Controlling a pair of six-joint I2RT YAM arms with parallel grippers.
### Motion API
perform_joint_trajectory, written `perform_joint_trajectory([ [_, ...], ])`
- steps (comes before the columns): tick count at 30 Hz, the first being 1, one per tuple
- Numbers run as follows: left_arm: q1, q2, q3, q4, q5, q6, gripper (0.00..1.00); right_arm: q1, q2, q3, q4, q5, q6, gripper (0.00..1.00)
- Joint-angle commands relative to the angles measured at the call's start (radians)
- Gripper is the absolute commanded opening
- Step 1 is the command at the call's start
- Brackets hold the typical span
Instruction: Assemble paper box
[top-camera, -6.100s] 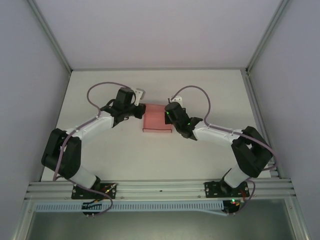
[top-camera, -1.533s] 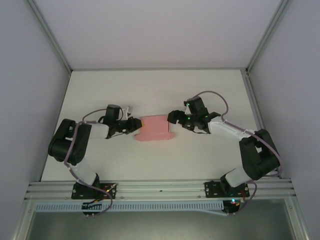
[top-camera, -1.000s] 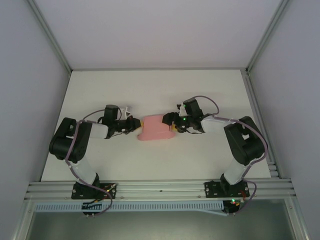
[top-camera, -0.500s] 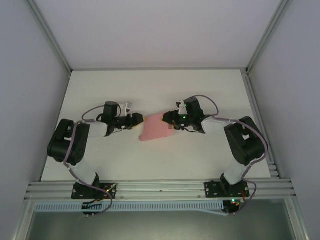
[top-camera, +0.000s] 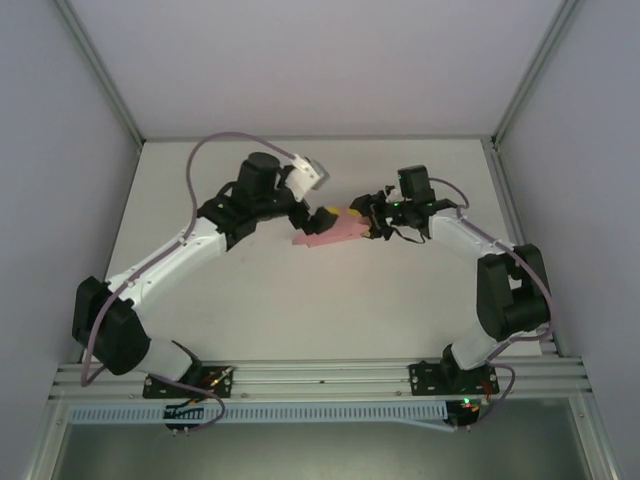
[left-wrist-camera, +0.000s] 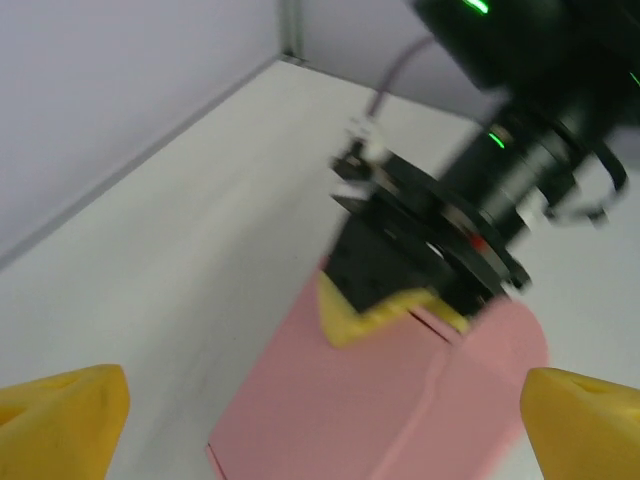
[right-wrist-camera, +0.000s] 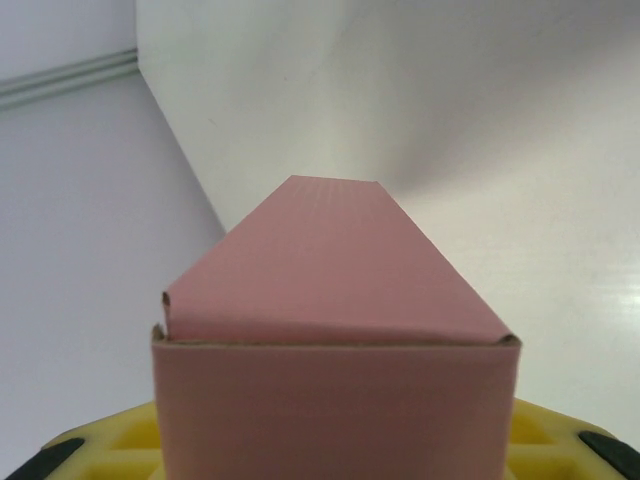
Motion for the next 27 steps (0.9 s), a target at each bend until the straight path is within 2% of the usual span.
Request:
perform_joint_trajectory([
  [1,-0.080,0.035,0.077,-0.237,-0.148,0.301,1.00,-0.029,-0.035,0.028,-0.072,-0.178,0.163,0.31],
  [4,-0.126,0.044,0.108,-0.309,-0.179,0.391,1.00,-0.063,-0.034,0.054,-0.129,-0.261,0.189,0.30],
  [9,-0.140,0.038,0.086,-0.304,-0.260,0.450,1.00,-0.083,-0.041,0.102,-0.240,-0.290,0.149,0.29],
  [12,-0.143,0.059,0.079,-0.335,-0.290,0.464,1.00,-0.089,-0.053,0.100,-0.223,-0.298,0.184,0.28],
  [16,-0.146,0.092,0.076,-0.328,-0.387,0.475,1.00,-0.091,-0.063,0.086,-0.197,-0.317,0.221,0.27],
  [21,-0.146,0.095,0.067,-0.291,-0.395,0.488,0.96,-0.092,-0.080,0.065,-0.120,-0.320,0.278,0.29],
  [23,-0.145,0.091,0.061,-0.269,-0.402,0.493,0.86,-0.091,-0.090,0.060,-0.116,-0.320,0.285,0.29],
  [27,-0.144,0.078,0.046,-0.205,-0.419,0.511,0.54,-0.091,-0.111,0.049,-0.116,-0.316,0.287,0.30],
])
